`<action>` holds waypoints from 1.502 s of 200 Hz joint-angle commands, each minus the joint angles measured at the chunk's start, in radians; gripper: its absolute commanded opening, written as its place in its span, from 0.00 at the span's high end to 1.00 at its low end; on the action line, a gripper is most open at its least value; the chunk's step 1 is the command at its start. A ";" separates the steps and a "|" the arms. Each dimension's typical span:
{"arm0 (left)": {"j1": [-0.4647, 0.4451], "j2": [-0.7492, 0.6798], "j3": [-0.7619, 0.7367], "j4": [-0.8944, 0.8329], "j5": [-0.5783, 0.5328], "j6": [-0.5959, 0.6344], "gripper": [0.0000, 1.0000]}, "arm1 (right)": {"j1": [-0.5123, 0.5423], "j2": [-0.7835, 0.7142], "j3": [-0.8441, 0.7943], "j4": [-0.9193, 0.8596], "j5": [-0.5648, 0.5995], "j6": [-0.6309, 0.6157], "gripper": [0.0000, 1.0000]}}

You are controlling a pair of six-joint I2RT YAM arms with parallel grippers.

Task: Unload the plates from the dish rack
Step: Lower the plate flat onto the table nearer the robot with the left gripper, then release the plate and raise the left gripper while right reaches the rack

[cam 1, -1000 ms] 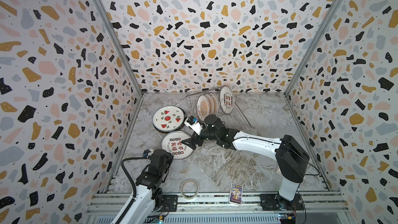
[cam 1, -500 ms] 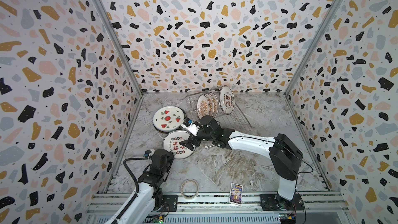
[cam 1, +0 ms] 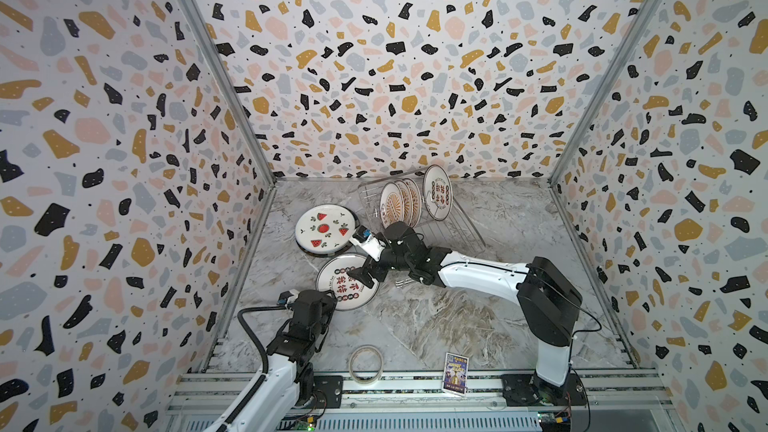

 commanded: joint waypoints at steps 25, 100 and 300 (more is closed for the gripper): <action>0.006 -0.011 0.010 -0.004 -0.045 0.016 0.24 | 0.004 -0.080 -0.026 0.041 0.034 0.005 0.01; 0.006 -0.061 0.096 -0.123 -0.155 0.075 0.02 | -0.013 -0.250 -0.185 0.180 0.111 0.039 0.01; -0.257 0.251 0.343 0.866 0.196 0.731 0.00 | -0.538 -0.270 -0.129 0.150 0.275 0.286 0.01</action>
